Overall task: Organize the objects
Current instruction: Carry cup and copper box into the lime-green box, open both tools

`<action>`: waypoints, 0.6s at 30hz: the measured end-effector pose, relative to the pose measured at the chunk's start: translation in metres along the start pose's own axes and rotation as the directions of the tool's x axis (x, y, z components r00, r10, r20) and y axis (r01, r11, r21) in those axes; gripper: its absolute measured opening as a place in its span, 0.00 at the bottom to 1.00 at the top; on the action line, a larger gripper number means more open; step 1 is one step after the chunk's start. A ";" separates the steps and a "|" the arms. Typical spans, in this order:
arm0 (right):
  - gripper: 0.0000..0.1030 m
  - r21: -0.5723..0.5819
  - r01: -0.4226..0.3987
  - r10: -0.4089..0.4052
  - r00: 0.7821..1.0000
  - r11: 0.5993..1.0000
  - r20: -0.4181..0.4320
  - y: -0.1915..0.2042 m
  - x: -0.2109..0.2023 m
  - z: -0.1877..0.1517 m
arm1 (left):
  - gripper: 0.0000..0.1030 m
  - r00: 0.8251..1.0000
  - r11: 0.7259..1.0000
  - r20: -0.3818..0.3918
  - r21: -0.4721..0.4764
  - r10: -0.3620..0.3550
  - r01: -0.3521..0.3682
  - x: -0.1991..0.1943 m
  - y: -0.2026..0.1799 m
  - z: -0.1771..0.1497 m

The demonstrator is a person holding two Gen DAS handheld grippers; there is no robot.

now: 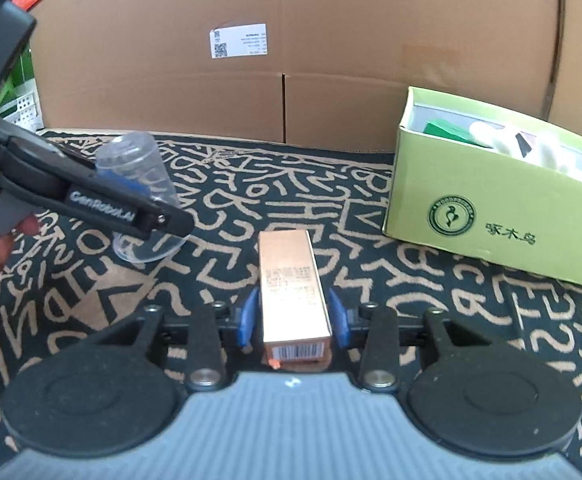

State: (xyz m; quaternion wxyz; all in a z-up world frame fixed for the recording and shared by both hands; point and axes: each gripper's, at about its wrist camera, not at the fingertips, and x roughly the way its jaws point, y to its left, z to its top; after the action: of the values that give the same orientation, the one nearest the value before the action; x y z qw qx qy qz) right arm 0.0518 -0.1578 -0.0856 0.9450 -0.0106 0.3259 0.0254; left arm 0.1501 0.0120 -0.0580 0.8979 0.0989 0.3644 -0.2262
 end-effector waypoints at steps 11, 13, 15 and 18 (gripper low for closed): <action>0.30 0.101 -0.071 0.063 0.995 0.992 0.077 -0.026 -0.018 -0.005 | 0.53 1.000 0.997 0.014 0.071 -0.027 0.026 -0.008 -0.027 0.023; 0.30 0.112 -0.077 0.064 0.991 0.991 0.115 -0.035 -0.034 -0.004 | 0.53 0.997 0.995 0.042 0.083 -0.066 0.062 -0.017 -0.039 0.036; 0.30 0.126 -0.077 0.057 0.986 0.989 0.157 -0.047 -0.052 -0.001 | 0.53 0.991 0.990 0.068 0.099 -0.111 0.104 -0.025 -0.053 0.053; 0.30 0.145 -0.044 0.008 0.971 0.988 0.241 -0.069 -0.080 0.006 | 0.53 0.980 0.981 0.114 0.124 -0.160 0.146 -0.033 -0.077 0.078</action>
State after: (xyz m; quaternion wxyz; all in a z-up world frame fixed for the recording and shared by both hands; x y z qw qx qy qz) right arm -0.0037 -0.2302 -0.0309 0.9751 0.0676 0.2106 0.0144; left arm 0.1396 -0.0707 0.0198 0.8914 0.1081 0.3012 -0.3211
